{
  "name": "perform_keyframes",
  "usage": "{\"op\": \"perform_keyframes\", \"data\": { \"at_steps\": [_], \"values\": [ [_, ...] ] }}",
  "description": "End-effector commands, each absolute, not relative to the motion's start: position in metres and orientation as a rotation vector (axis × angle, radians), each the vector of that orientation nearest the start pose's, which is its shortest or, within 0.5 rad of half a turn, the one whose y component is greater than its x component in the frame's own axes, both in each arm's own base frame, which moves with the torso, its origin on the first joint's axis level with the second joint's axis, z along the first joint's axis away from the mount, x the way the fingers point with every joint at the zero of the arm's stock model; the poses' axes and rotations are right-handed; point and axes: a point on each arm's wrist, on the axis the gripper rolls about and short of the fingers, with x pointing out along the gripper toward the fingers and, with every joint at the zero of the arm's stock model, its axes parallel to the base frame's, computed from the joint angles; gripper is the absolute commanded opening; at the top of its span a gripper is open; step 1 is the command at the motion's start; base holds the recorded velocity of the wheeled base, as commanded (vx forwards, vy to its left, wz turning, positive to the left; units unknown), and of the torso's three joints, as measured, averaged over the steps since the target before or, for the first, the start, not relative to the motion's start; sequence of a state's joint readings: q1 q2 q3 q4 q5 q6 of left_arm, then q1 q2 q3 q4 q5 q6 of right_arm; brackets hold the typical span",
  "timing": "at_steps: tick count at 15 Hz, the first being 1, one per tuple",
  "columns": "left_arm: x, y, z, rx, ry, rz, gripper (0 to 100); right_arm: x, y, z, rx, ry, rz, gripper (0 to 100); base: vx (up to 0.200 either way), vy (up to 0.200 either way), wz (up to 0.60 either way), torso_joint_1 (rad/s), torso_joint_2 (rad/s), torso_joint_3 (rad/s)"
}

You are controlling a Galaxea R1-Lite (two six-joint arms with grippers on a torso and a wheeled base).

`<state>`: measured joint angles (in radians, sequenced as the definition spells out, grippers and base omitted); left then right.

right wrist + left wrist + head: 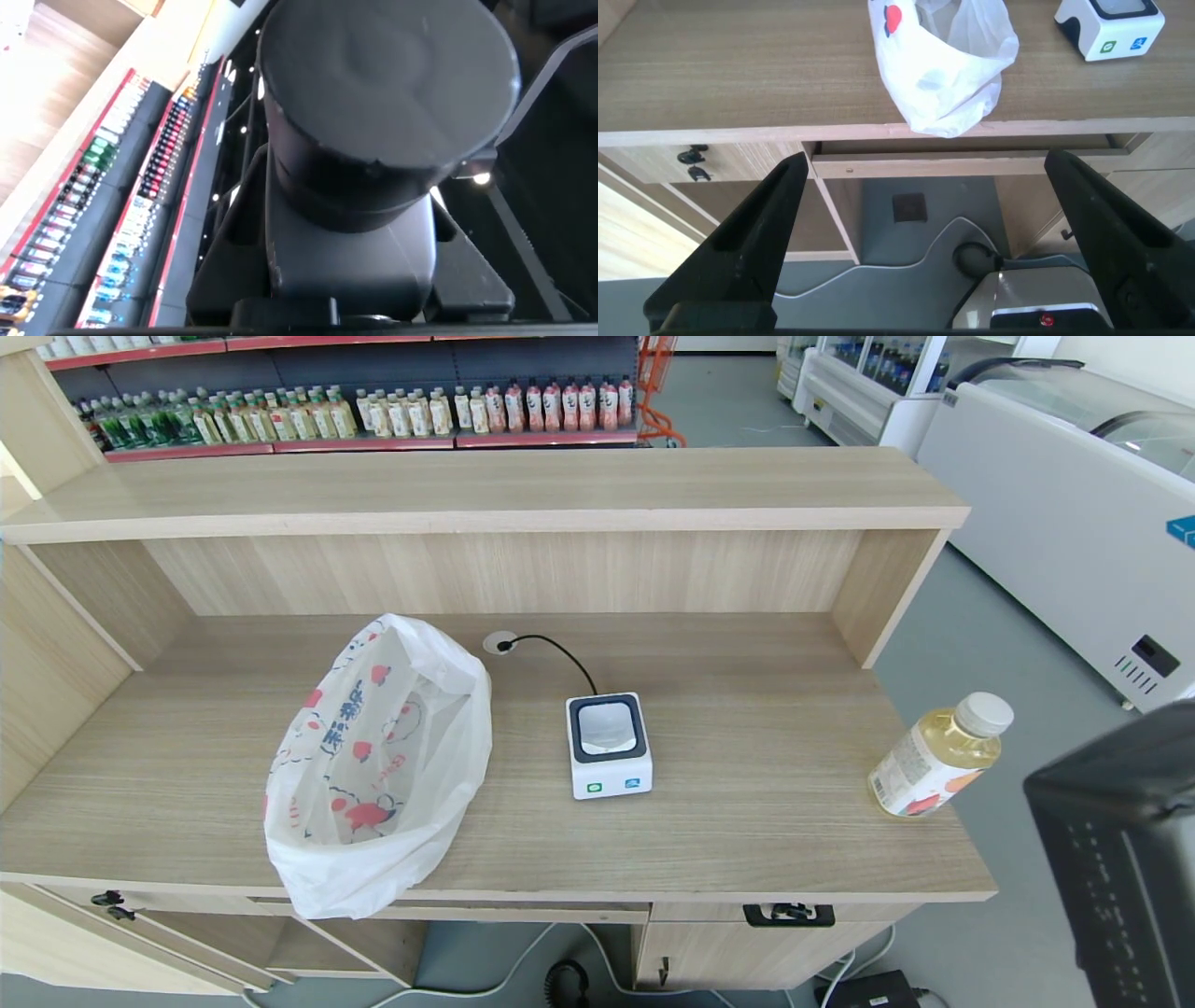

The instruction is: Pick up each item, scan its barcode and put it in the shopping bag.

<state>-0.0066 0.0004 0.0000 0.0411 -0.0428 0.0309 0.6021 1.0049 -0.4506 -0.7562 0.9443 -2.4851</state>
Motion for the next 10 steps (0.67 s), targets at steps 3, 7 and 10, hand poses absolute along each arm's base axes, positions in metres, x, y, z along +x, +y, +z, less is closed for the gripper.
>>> {"op": "perform_keyframes", "data": {
  "at_steps": [3,7,10],
  "values": [
    [-0.023,-0.001,0.071,0.03,0.041,-0.051,100,0.092,0.085,0.248,2.497,2.524,-0.504,0,0.0,0.0,0.0,0.0,0.0,0.0],
    [-0.023,-0.001,0.071,0.03,0.041,-0.051,100,0.155,0.07,0.228,3.711,1.829,-1.988,0,0.0,0.0,0.0,0.0,0.0,0.0],
    [-0.023,-0.001,0.071,0.03,0.041,-0.051,100,0.15,0.027,0.215,3.948,1.315,-2.495,0,0.0,0.0,0.0,0.0,0.0,0.0]
  ]
}}
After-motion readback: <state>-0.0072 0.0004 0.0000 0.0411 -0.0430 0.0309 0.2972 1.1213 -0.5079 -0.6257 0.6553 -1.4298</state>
